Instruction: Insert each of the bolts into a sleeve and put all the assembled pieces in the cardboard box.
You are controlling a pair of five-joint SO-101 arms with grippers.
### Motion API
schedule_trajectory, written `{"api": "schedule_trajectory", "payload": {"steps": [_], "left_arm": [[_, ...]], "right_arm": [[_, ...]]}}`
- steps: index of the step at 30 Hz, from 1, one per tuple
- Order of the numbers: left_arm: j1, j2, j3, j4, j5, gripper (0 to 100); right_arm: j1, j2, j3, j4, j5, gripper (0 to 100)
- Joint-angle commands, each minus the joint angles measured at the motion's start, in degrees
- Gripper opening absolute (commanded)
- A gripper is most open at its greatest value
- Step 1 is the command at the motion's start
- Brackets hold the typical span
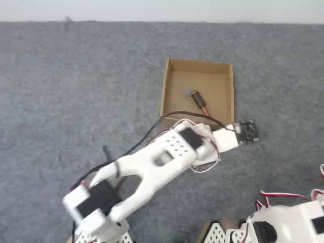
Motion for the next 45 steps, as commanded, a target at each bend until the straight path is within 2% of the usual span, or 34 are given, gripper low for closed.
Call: {"api": "schedule_trajectory", "payload": {"steps": [1,7,12,17,19,27,40,45], "left_arm": [[0.7,8.4,-12.7,3.2,-3.7,2],[1.2,20.7,-30.5,11.1,-4.6,13],[1.1,30.6,-43.0,14.2,-4.6,13],[1.5,36.5,-55.3,22.6,-4.7,13],[1.6,38.2,-59.0,23.6,-4.7,13],[-1.5,48.6,-70.8,24.4,-4.6,13],[-0.2,58.0,-84.9,42.0,-4.4,13],[1.1,60.3,-88.6,44.8,-1.5,3]], "right_arm": [[0.1,3.9,-8.5,-1.2,0.5,0.6],[0.1,12.4,-16.6,-1.2,0.4,0.6],[0.1,15.8,-19.8,-1.2,0.4,0.6],[0.1,16.0,-19.9,-1.2,0.4,0.6],[0.1,15.9,-20.0,-1.2,0.4,0.6],[0.6,15.9,-20.0,-1.1,0.5,0.6],[0.6,15.9,-19.9,-1.1,0.7,0.6],[0.7,16.0,-19.9,-1.1,0.7,0.6]]}}
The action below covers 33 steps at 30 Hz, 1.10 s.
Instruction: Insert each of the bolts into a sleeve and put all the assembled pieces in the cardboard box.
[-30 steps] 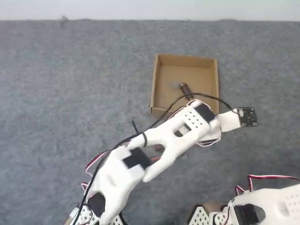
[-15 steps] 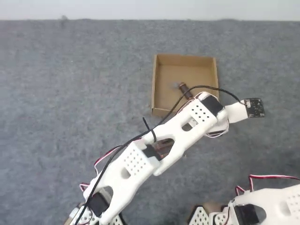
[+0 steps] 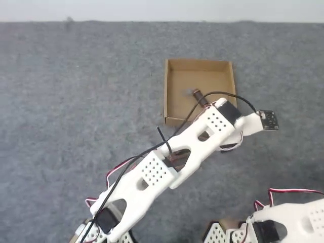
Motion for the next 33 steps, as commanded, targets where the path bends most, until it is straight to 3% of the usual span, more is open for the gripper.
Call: {"api": "schedule_trajectory", "payload": {"steps": [1,10,15,20,29,33], "left_arm": [[1.5,0.7,-4.1,3.3,4.0,1],[1.6,-1.8,-5.5,5.2,17.2,1],[1.3,-9.8,-1.6,5.3,23.5,1],[0.7,-22.2,10.4,5.2,24.4,1],[-11.0,-49.7,31.7,4.6,24.2,1],[-18.1,-59.6,44.4,-0.1,24.2,1]], "right_arm": [[0.9,0.7,-2.9,-1.1,0.6,0.6],[0.9,0.5,-2.9,-0.1,0.6,0.6],[0.8,-6.3,-2.9,11.5,0.6,0.6],[0.8,-14.9,-2.9,20.4,0.5,0.6],[0.5,-26.2,-2.8,36.0,0.3,0.6],[-1.4,-31.9,-2.6,43.3,0.4,0.6]]}}
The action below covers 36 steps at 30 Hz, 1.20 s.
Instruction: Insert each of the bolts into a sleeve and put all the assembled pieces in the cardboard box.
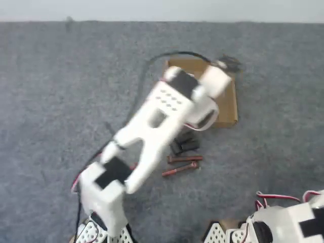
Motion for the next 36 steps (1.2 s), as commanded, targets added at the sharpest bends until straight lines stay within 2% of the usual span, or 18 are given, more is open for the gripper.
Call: {"api": "schedule_trajectory", "payload": {"steps": [1,7,12,17,21,26,29,33,36], "left_arm": [[-8.2,-15.5,13.1,-4.8,0.5,1],[-21.0,-27.6,37.4,-19.0,0.4,1],[-32.1,-38.0,55.1,-29.0,0.4,1],[-43.2,-47.5,74.8,-44.3,0.8,1],[-48.7,-54.3,87.7,-55.8,0.9,1],[-51.8,-59.8,90.9,-54.7,1.1,1],[-51.8,-59.6,91.1,-55.9,4.7,1],[-51.9,-58.3,91.1,-58.2,6.2,1],[-51.9,-57.1,91.1,-59.5,6.1,1]], "right_arm": [[-2.3,-8.2,-1.3,6.0,0.4,0.6],[-7.1,-15.3,-1.3,16.6,0.3,0.6],[-15.0,-20.5,-1.2,27.6,-1.1,0.6],[-27.5,-24.7,-1.2,31.3,-16.9,0.6],[-36.9,-27.0,-0.2,31.3,-30.8,0.6],[-49.0,-30.7,6.6,30.5,-40.0,0.6],[-57.1,-33.4,11.4,27.6,-45.2,0.6],[-68.3,-37.1,18.7,19.3,-54.9,0.6],[-76.2,-39.7,24.5,10.9,-59.3,0.6]]}}
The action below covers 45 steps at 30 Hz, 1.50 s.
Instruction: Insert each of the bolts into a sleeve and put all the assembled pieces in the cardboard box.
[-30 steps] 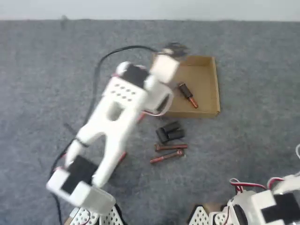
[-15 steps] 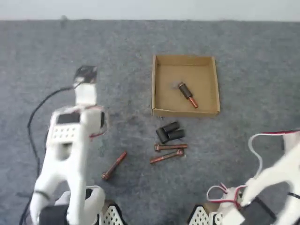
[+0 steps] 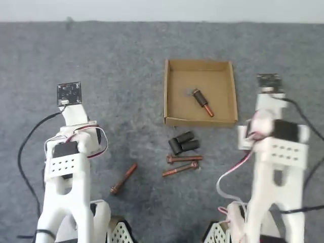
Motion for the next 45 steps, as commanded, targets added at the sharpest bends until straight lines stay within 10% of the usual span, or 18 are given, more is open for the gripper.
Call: {"api": "schedule_trajectory", "payload": {"steps": [1,18,45], "left_arm": [[-0.4,0.3,-0.6,-3.3,0.9,1],[-0.4,0.4,0.3,-4.1,0.8,1],[-0.4,0.9,0.7,-6.3,0.8,1]], "right_arm": [[-9.7,-4.7,4.7,-10.2,-4.7,0.6],[-25.1,-5.9,39.5,-91.0,-4.9,0.6],[-23.3,33.3,38.2,-150.9,-4.7,0.6]]}}
